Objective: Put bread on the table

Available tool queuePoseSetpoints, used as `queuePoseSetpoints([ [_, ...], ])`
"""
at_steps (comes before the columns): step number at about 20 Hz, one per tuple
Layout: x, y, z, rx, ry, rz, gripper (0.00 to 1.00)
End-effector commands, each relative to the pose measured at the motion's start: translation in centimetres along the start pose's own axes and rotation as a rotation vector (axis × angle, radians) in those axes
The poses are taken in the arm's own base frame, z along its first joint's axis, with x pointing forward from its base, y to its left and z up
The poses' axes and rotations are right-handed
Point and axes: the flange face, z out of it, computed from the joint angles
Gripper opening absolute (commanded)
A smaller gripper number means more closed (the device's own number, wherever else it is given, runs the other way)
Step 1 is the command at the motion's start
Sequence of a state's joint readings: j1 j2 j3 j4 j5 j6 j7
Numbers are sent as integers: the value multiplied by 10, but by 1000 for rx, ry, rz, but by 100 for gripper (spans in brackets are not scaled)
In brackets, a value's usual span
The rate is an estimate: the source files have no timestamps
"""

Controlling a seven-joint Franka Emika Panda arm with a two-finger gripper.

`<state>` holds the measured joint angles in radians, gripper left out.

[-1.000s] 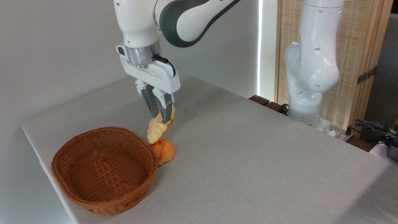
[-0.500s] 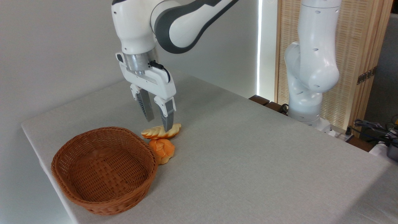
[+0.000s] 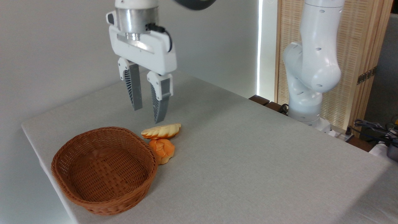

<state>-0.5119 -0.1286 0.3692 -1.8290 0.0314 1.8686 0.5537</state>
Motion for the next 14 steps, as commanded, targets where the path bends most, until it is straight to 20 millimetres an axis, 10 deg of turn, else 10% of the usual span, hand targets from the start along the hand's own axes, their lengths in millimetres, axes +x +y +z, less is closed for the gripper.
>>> queuePoseSetpoints([
  [1,-11,-24,-16,0,-1,75,100],
  [14,-55,-56,-25,-77,-38,47,100],
])
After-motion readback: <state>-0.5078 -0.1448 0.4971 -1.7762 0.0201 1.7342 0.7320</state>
